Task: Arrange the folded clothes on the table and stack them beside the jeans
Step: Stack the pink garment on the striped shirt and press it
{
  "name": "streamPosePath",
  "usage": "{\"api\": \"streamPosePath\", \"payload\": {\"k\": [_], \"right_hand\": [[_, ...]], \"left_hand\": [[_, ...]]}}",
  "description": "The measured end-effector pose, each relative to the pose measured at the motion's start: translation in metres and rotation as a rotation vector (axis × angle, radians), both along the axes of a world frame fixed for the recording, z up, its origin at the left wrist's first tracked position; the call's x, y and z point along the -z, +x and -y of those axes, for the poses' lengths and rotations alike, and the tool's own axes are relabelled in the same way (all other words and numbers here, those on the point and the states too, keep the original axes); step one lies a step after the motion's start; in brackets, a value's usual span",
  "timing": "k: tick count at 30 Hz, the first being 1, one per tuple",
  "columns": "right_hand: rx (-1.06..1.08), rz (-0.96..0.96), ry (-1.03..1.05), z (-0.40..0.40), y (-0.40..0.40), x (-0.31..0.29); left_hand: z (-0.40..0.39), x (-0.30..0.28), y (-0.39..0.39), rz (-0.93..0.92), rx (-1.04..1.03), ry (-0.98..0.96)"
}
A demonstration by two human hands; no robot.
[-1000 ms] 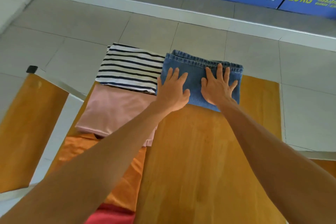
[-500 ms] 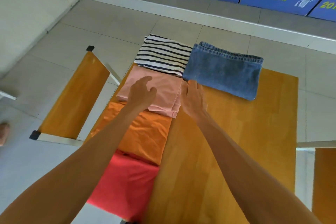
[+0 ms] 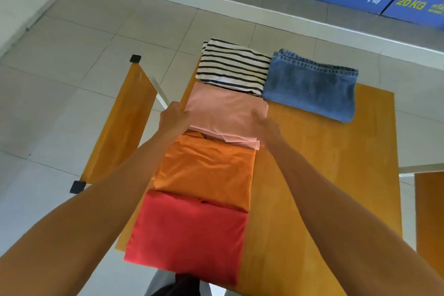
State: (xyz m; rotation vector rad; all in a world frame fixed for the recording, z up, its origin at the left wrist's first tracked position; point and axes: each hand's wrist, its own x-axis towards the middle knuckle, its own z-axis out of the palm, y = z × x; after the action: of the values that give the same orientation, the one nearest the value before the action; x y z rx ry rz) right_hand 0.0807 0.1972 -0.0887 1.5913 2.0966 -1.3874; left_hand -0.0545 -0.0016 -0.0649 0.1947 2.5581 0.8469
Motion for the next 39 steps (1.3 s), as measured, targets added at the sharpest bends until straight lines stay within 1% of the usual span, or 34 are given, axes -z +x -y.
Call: {"api": "streamPosePath", "payload": {"k": [2,4,7,8,12,14,16,19,23,25,28,30,32,34,36,39], "right_hand": [[0.058,-0.001,0.009,0.008,-0.004,0.004],[0.142,0.008,0.075,0.016,-0.006,0.008],[0.174,0.141,0.241,0.029,-0.006,0.015],[0.18,0.173,0.264,0.032,-0.007,0.014],[0.19,0.178,0.228,0.034,-0.009,0.014],[0.182,0.161,0.22,0.035,-0.01,0.014],[0.205,0.124,0.228,0.039,-0.01,0.013],[0.253,0.053,0.22,0.043,-0.01,0.012],[0.342,-0.097,0.083,0.042,-0.003,0.014],[0.344,-0.127,0.036,0.039,0.0,0.011],[0.324,-0.197,0.071,0.028,0.0,-0.007],[0.32,-0.268,0.109,0.019,-0.004,-0.027],[0.327,-0.361,0.144,0.006,-0.013,-0.046],[0.335,-0.432,0.191,-0.008,-0.027,-0.064],[0.34,-0.487,0.249,-0.025,-0.048,-0.075],[0.353,-0.52,0.279,-0.049,-0.08,-0.077]], "left_hand": [[-0.001,0.01,-0.006,0.035,0.022,0.021],[-0.003,0.017,-0.014,0.032,0.043,0.031],[-0.005,0.028,-0.023,0.057,0.04,0.02],[-0.005,0.028,-0.025,0.07,0.044,0.009],[-0.01,0.03,-0.028,0.085,0.069,-0.059],[-0.015,0.029,-0.031,0.126,0.078,-0.075],[-0.02,0.028,-0.033,0.176,0.072,-0.063],[-0.024,0.028,-0.034,0.2,0.058,-0.015],[-0.022,0.025,-0.034,0.191,0.065,0.051],[-0.018,0.024,-0.035,0.174,0.086,0.078],[-0.019,0.015,-0.036,0.121,0.068,0.106],[-0.027,-0.002,-0.04,0.076,0.055,0.132],[-0.037,-0.023,-0.048,0.031,0.052,0.209],[-0.05,-0.042,-0.06,-0.004,0.046,0.295],[-0.07,-0.056,-0.078,-0.048,0.065,0.333],[-0.102,-0.057,-0.11,-0.041,0.067,0.391]]}}
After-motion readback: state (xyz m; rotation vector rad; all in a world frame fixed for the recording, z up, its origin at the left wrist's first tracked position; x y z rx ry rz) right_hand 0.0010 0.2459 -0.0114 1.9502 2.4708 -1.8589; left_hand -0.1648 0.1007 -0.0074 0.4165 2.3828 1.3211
